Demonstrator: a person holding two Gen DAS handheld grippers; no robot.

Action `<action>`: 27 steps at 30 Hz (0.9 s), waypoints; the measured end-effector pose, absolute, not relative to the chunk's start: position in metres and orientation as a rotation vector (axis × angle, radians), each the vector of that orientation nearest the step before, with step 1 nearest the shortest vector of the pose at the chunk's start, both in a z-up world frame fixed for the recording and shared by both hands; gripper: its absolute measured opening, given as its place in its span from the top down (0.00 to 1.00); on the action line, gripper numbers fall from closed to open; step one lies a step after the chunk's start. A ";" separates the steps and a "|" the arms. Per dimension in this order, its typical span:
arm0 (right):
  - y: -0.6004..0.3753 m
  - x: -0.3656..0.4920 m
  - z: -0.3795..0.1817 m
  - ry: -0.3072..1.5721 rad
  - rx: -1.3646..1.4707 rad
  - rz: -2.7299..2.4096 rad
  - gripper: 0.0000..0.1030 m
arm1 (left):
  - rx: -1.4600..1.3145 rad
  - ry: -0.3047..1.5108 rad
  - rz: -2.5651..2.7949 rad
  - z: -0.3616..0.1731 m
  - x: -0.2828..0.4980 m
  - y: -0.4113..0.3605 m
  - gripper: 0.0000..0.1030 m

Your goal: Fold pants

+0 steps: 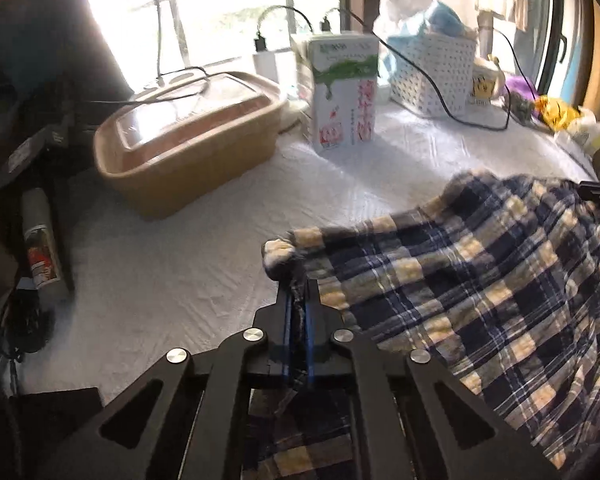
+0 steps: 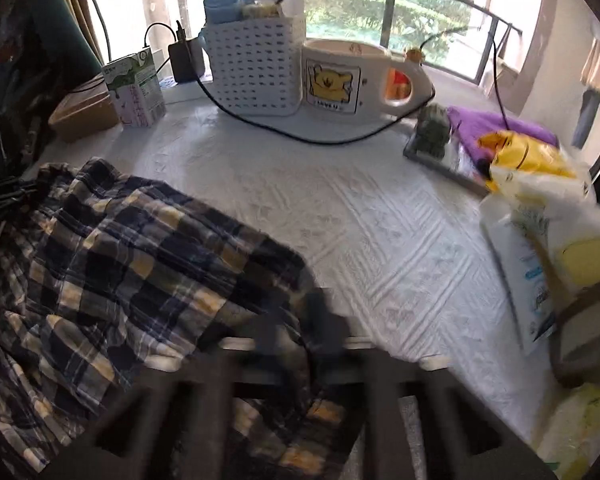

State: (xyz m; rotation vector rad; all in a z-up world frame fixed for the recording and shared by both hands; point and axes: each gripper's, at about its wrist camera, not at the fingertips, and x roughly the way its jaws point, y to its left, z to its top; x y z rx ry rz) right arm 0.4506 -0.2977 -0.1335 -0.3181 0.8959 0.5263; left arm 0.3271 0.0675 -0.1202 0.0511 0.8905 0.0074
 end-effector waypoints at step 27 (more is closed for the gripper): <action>-0.304 0.514 -0.039 0.612 -0.184 0.321 0.99 | 0.042 0.601 0.154 -0.022 0.377 0.102 0.97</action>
